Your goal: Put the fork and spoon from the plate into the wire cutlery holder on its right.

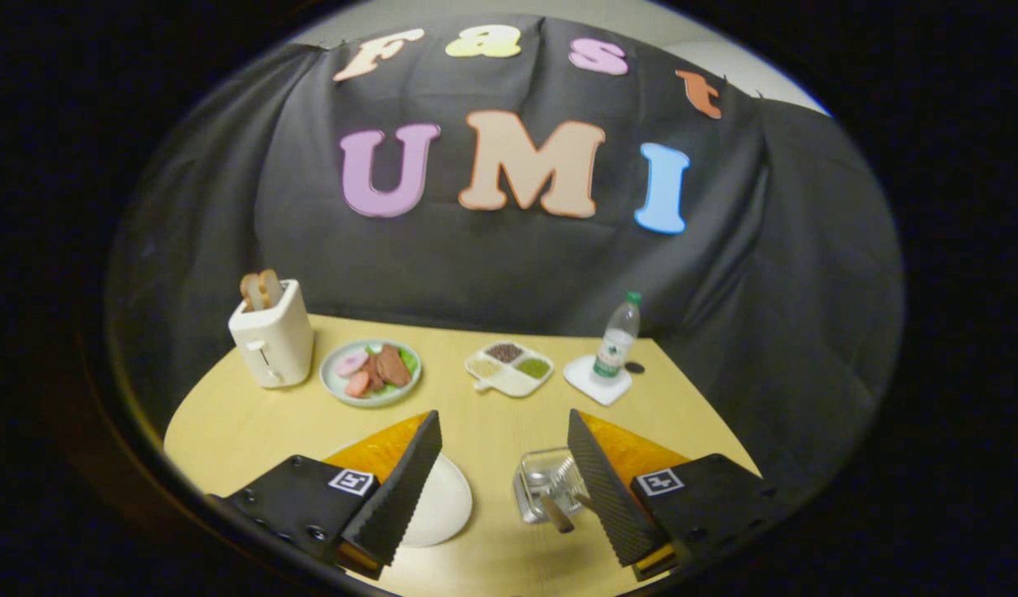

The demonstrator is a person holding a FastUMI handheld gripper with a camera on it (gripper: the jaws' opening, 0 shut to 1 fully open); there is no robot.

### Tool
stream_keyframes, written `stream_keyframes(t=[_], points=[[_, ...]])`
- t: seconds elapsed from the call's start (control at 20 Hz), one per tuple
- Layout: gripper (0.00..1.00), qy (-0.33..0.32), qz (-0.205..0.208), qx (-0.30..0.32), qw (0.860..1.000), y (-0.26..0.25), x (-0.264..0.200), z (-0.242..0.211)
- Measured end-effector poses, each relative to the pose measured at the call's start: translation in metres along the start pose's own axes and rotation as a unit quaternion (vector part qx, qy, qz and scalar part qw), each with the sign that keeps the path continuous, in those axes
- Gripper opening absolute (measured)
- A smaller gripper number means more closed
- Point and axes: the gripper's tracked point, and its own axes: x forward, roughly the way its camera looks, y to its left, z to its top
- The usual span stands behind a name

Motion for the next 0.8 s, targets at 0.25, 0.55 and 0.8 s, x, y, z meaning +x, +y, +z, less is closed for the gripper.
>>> stream_keyframes(t=[0.25, 0.55, 0.8], points=[[0.98, -0.124, 0.021, 0.009, 0.992, 0.021, -0.007, 0.042], [0.98, -0.151, 0.014, 0.018, 0.988, 0.035, -0.021, 0.035], [0.98, -0.136, -0.002, 0.017, 0.991, 0.043, -0.021, 0.027]])
